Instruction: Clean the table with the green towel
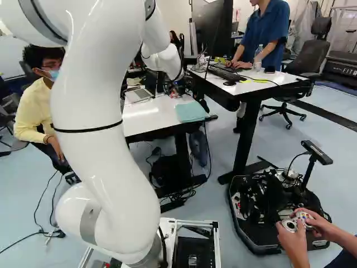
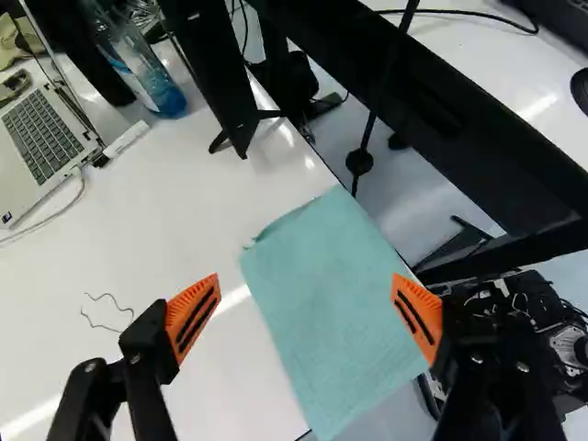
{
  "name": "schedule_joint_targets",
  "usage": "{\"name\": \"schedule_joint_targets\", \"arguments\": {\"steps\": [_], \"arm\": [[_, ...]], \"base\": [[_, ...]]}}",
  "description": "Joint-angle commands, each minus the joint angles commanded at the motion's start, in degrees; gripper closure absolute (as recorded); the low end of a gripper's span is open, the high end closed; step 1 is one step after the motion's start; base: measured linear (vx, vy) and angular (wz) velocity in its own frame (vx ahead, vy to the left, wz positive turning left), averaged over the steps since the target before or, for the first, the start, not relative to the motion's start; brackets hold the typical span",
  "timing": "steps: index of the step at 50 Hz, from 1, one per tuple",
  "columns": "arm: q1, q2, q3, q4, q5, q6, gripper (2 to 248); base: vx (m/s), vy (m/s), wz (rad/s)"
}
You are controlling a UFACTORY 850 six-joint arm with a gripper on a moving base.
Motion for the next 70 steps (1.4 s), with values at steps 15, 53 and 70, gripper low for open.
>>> {"name": "schedule_joint_targets", "arguments": {"steps": [15, 53, 70], "arm": [[0.21, -3.06, -3.42, -0.11, 0.0, 0.0, 3], [-0.62, -7.07, -3.15, -0.11, 2.7, 0.0, 3], [-0.68, -9.32, -3.57, -0.11, 6.21, 0.0, 3]], "base": [[0.0, 0.0, 0.0], [0.0, 0.0, 0.0], [0.0, 0.0, 0.0]]}}
